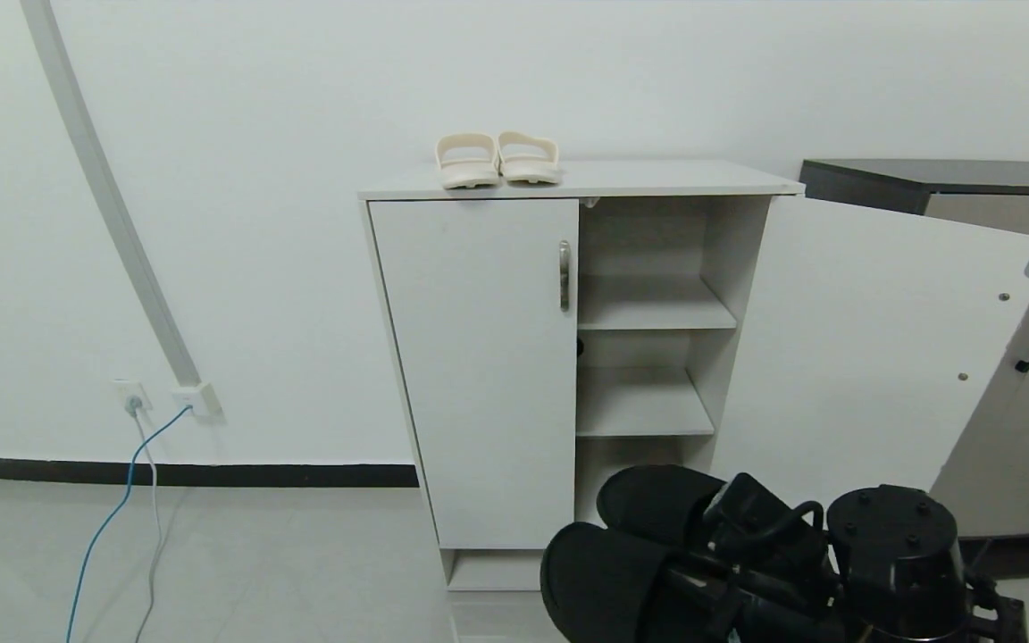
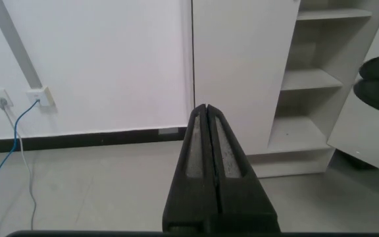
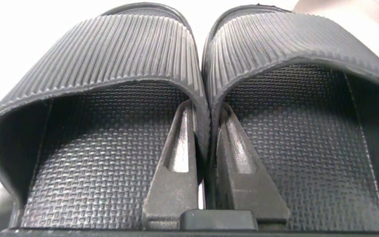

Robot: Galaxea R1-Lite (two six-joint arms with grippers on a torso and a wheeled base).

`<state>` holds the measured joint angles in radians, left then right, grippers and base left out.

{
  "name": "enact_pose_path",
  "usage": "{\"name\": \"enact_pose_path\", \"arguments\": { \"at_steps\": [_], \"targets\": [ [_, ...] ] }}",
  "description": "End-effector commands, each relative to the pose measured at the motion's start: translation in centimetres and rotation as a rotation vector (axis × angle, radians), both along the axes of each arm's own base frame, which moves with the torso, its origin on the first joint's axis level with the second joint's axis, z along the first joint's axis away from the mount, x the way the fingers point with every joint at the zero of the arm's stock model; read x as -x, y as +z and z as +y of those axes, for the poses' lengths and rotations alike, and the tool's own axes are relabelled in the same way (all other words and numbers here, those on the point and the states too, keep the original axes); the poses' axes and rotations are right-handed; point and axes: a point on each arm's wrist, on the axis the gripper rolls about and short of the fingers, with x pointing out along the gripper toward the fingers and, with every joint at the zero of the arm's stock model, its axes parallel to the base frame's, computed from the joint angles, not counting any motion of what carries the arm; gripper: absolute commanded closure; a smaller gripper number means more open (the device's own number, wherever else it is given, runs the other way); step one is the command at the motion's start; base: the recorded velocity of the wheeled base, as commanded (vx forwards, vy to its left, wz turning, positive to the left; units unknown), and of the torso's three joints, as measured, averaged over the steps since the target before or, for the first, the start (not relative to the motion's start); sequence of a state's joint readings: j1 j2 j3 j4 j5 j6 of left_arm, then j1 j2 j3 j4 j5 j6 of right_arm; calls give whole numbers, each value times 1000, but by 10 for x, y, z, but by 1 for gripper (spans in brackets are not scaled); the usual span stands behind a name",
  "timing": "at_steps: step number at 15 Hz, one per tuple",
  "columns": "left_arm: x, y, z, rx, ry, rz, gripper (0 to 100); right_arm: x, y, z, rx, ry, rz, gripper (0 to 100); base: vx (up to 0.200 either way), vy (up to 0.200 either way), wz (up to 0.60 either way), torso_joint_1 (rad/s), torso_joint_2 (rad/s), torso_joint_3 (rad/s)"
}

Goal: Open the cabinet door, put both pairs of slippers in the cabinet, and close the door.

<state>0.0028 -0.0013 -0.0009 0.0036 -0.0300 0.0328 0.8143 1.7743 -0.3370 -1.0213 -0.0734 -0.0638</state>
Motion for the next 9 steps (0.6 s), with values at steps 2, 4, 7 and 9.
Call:
{"name": "enact_pose_path", "arguments": {
  "at_steps": [2, 4, 7, 9],
  "targets": [
    [0, 0, 0, 2, 1, 2, 100, -11, -18, 40, -73, -131, 17, 100, 0, 0, 0, 0, 0, 0],
    [0, 0, 0, 4, 1, 5, 100, -28, -27, 59, -89, -241, -1, 100, 0, 0, 0, 0, 0, 0],
    [0, 0, 0, 4, 1, 3, 100, -55, -38, 86, -108, -481, -60, 100, 0, 0, 0, 0, 0, 0],
    [0, 0, 0, 4, 1, 2, 100, -71, -42, 93, -104, -602, -89, 100, 0, 0, 0, 0, 0, 0]
  ]
}}
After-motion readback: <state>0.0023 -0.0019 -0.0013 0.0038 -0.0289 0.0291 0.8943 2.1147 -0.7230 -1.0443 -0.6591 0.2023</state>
